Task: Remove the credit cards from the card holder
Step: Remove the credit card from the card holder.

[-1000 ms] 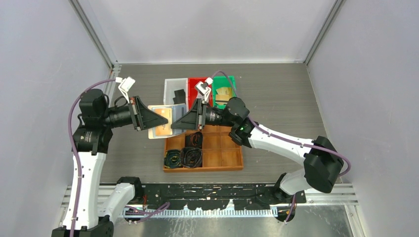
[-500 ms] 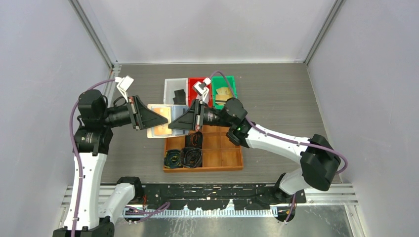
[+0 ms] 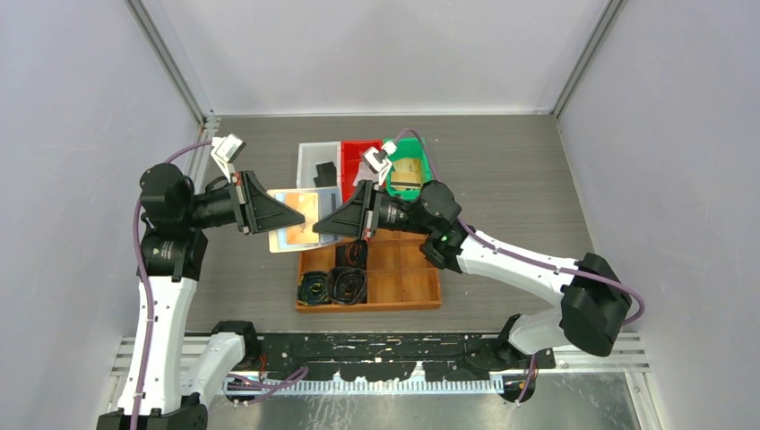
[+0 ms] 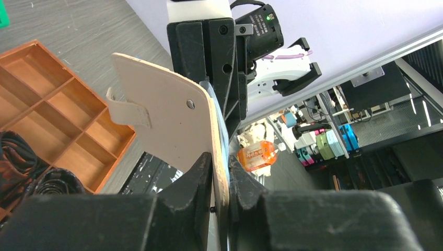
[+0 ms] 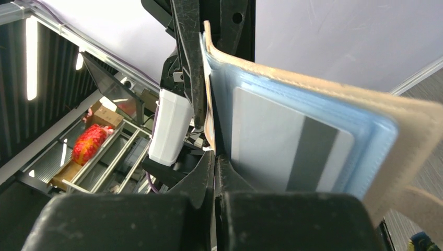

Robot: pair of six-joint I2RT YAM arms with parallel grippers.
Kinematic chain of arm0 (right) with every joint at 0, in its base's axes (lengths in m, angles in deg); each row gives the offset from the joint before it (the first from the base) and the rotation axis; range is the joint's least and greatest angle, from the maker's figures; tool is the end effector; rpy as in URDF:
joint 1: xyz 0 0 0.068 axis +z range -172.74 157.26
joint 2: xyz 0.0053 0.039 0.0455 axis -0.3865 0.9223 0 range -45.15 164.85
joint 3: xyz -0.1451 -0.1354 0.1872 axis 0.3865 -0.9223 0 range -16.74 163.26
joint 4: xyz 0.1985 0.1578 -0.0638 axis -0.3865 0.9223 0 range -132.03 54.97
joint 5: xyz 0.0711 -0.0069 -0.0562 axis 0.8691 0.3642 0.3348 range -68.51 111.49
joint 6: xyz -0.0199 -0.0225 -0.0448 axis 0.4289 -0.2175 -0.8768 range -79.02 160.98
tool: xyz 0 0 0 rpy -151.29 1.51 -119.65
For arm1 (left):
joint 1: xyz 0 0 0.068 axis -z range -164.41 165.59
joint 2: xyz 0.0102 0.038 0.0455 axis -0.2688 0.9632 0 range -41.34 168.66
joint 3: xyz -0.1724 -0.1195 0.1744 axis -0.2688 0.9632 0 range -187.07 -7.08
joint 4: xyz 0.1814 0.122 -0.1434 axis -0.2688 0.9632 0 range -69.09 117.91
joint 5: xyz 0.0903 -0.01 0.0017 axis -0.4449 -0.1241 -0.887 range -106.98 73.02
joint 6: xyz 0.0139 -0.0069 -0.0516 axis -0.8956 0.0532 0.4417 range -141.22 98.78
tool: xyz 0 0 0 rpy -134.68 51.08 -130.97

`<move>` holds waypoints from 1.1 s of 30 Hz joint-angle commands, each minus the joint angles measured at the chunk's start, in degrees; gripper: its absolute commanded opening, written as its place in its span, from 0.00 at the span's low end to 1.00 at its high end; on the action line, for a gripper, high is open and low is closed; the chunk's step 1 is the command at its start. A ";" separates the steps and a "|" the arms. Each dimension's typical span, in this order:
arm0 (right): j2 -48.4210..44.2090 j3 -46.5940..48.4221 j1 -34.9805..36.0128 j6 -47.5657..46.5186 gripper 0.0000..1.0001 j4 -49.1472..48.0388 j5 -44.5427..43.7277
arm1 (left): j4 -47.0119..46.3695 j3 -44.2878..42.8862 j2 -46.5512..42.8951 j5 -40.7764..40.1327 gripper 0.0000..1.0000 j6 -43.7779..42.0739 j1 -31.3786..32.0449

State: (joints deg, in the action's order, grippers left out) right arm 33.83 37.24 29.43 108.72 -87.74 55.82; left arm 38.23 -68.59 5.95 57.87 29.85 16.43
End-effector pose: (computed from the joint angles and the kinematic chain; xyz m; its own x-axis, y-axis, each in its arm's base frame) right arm 0.1765 0.2602 0.3600 -0.8209 0.1889 -0.5388 -0.5703 -0.2244 0.7902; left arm 0.1464 -0.0366 0.4214 -0.7866 -0.1919 -0.5869 0.5659 0.1561 -0.8096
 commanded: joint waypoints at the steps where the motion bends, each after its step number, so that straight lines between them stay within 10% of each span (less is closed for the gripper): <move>1: -2.97 -1.58 -1.32 -2.54 0.01 1.67 -3.21 | -4.35 -2.08 -1.29 4.07 0.16 2.16 -0.05; 14: -4.61 -2.30 -1.71 -2.38 0.02 0.97 -2.34 | -4.97 -2.73 -1.12 2.60 0.01 2.28 -0.05; 20: -3.88 -2.19 -1.95 0.46 0.21 -3.22 -2.15 | -5.32 -2.76 -1.36 2.43 0.00 2.11 -0.05; 33: -0.22 -2.06 -5.66 11.49 0.10 -18.27 -2.18 | -4.76 -2.79 -1.59 2.89 0.00 1.31 -0.05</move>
State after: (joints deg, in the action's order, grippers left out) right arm 33.67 34.35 24.14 117.22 -98.17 54.40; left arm 36.46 -68.79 5.55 58.37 31.14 16.43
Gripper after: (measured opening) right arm 0.107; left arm 0.044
